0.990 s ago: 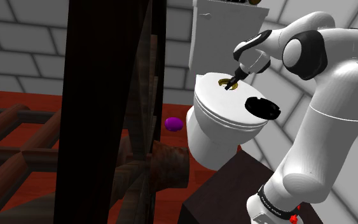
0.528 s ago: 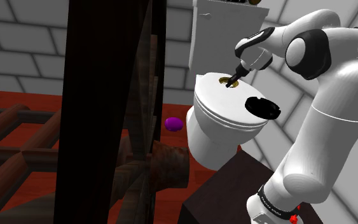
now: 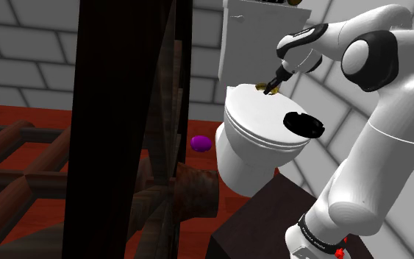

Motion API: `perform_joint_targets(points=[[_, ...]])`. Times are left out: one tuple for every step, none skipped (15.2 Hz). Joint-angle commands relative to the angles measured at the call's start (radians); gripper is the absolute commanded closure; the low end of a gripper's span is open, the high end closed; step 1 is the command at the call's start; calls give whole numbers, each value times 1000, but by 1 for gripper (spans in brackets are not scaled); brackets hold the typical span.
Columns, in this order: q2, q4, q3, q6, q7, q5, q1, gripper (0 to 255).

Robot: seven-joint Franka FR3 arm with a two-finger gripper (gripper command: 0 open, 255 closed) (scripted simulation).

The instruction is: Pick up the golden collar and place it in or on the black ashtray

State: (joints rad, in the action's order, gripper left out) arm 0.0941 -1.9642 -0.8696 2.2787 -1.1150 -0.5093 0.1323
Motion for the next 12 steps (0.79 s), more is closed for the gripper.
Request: perform_joint_targets(points=[[-5,22,-2,-22,17,15,1,255],[-10,30,-4,-31,26,24,3,255],[-16,38,-5,-41,34,34,4,255],[-21,47,-6,-52,43,42,5,255],[-25,56,-7,-62,51,51,6,255],[-30,66,-7,-72,59,58,7,255],[-31,67,-8,-74,61,60,7,255],[-88,18,-10,-53,82,111,18,255],[-146,-29,-8,-34,106,164,25,255],[-204,-75,0,-18,133,218,23,255],[-259,-119,13,-6,158,269,12,255],[-312,-161,30,3,182,317,-4,255]])
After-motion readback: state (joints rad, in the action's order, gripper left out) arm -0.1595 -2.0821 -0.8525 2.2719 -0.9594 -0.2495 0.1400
